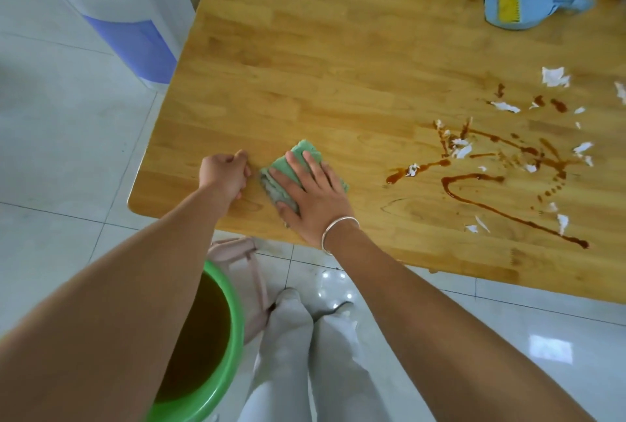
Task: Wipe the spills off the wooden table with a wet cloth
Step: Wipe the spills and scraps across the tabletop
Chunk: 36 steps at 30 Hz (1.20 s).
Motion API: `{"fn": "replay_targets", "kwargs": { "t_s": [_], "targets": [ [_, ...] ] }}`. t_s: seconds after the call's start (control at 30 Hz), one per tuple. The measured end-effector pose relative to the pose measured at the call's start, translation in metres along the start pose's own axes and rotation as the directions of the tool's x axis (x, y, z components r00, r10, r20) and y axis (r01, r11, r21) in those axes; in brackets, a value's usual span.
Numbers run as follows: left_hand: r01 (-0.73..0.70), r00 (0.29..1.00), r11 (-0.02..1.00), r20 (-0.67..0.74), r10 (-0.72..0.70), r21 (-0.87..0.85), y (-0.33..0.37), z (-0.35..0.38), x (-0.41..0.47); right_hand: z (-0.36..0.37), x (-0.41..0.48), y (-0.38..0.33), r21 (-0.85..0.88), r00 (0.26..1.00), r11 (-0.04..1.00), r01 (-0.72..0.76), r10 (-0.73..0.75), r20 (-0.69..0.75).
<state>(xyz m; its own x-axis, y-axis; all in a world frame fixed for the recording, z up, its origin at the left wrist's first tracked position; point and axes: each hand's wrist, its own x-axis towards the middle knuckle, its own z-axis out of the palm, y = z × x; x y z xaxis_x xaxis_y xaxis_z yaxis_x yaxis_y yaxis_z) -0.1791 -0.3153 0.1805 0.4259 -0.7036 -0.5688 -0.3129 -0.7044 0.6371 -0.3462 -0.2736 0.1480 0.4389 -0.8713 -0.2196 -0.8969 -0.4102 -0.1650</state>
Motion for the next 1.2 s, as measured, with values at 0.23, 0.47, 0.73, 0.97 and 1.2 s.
{"fn": "replay_targets", "kwargs": {
  "t_s": [0.23, 0.47, 0.73, 0.97, 1.2],
  "targets": [
    [-0.029, 1.000, 0.999, 0.000, 0.029, 0.018, -0.001, 0.001, -0.002, -0.015, -0.038, 0.101, -0.014, 0.954, 0.954, -0.298, 0.299, 0.012],
    [-0.105, 0.995, 0.994, 0.003, 0.105, 0.040, 0.007, 0.022, -0.011, -0.025, -0.040, 0.122, 0.081, 0.811, 0.807, -0.585, 0.582, 0.059],
    [-0.251, 0.947, 0.967, 0.218, 0.236, 0.045, 0.052, 0.110, -0.051, -0.011, -0.037, 0.067, 0.038, 0.921, 0.921, -0.388, 0.389, -0.009],
    [-0.236, 0.949, 0.971, 0.226, 0.220, 0.046, 0.075, 0.150, -0.053, -0.019, -0.059, 0.130, 0.066, 0.947, 0.945, -0.321, 0.319, 0.037],
    [-0.155, 0.981, 0.983, 0.133, 0.142, 0.094, 0.077, 0.164, -0.055, -0.036, -0.065, 0.214, 0.011, 0.977, 0.979, -0.204, 0.203, 0.072]
  ]
}}
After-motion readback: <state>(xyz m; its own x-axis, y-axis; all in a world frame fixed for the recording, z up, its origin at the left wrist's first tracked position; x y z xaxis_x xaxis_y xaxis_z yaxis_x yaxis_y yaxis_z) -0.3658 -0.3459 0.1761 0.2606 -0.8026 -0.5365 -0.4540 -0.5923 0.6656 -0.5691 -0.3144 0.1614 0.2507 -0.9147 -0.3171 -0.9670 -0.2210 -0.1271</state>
